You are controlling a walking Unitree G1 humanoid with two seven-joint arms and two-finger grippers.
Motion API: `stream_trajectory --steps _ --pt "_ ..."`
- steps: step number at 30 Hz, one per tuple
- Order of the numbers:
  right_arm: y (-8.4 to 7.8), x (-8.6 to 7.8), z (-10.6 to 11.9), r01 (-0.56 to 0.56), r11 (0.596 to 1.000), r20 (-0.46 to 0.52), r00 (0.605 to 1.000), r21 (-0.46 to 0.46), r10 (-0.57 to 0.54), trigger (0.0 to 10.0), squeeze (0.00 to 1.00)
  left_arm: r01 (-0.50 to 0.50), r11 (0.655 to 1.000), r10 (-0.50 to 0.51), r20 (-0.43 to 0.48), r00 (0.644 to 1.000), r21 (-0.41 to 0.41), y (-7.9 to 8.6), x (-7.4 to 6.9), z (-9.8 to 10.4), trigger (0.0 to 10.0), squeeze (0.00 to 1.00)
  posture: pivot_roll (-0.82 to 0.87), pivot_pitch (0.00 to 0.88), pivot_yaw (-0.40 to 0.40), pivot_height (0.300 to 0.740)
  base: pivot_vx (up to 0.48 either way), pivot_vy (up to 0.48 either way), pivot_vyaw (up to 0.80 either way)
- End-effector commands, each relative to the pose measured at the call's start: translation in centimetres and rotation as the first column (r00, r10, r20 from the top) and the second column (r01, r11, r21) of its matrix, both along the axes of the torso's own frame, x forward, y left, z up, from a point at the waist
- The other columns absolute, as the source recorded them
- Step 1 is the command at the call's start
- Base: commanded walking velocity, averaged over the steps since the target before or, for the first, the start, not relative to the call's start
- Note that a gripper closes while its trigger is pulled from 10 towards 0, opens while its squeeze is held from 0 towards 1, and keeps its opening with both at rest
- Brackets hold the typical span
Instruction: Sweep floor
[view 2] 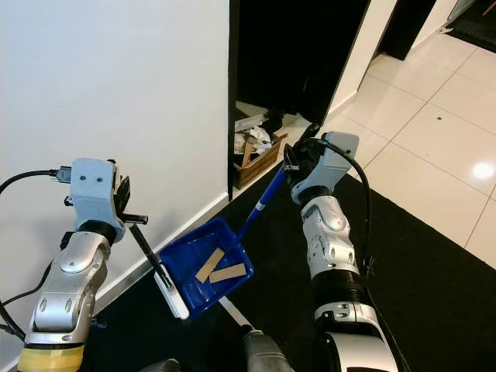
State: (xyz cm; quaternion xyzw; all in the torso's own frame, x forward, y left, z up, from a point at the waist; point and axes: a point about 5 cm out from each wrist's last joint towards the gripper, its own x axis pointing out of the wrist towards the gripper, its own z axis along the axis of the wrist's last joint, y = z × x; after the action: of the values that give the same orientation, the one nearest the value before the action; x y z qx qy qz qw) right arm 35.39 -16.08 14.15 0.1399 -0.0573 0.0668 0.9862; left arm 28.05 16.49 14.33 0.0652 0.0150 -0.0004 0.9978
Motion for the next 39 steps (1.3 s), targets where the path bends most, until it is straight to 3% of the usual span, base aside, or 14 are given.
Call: stream_trajectory --steps 1,4,8,11,24,39 --pt "0.6 0.0 0.1 -0.017 0.999 0.011 1.000 0.045 0.017 10.0 0.00 0.051 0.998 -0.050 0.062 0.997 -0.023 -1.0 0.3 1.0 10.0 0.00 0.04 0.092 -0.025 0.740 0.000 0.000 0.00" --pt "0.8 0.1 0.1 -0.021 0.999 0.010 1.000 0.046 0.021 10.0 0.00 0.093 0.996 -0.092 0.058 0.994 -0.015 -1.2 0.6 1.1 10.0 0.00 0.05 0.095 -0.030 0.740 0.000 0.000 0.00" --pt "0.9 0.1 0.2 -0.030 0.999 0.011 1.000 0.045 0.029 10.0 0.00 0.197 0.978 -0.202 0.088 0.975 0.064 -1.6 1.3 1.7 10.0 0.00 0.04 0.096 -0.032 0.740 0.000 0.000 0.00" --pt "1.0 0.1 0.2 -0.031 0.999 0.011 0.999 0.043 0.031 10.0 0.00 0.245 0.967 -0.250 0.096 0.963 0.066 -1.9 1.7 2.1 10.0 0.00 0.04 0.098 -0.025 0.740 0.000 0.000 0.00" --pt "0.6 -0.2 0.0 -0.013 0.999 0.011 1.000 0.043 0.013 10.0 0.00 0.249 0.968 -0.245 0.112 0.963 -0.020 -3.0 1.7 2.3 10.0 0.00 0.03 0.100 -0.023 0.740 0.000 0.000 0.00" --pt "0.9 0.0 0.0 -0.029 0.999 0.005 1.000 0.043 0.029 10.0 0.00 0.234 0.972 -0.231 0.108 0.967 -0.015 -2.8 1.6 2.1 10.0 0.00 0.03 0.099 -0.033 0.740 0.000 0.000 0.00"
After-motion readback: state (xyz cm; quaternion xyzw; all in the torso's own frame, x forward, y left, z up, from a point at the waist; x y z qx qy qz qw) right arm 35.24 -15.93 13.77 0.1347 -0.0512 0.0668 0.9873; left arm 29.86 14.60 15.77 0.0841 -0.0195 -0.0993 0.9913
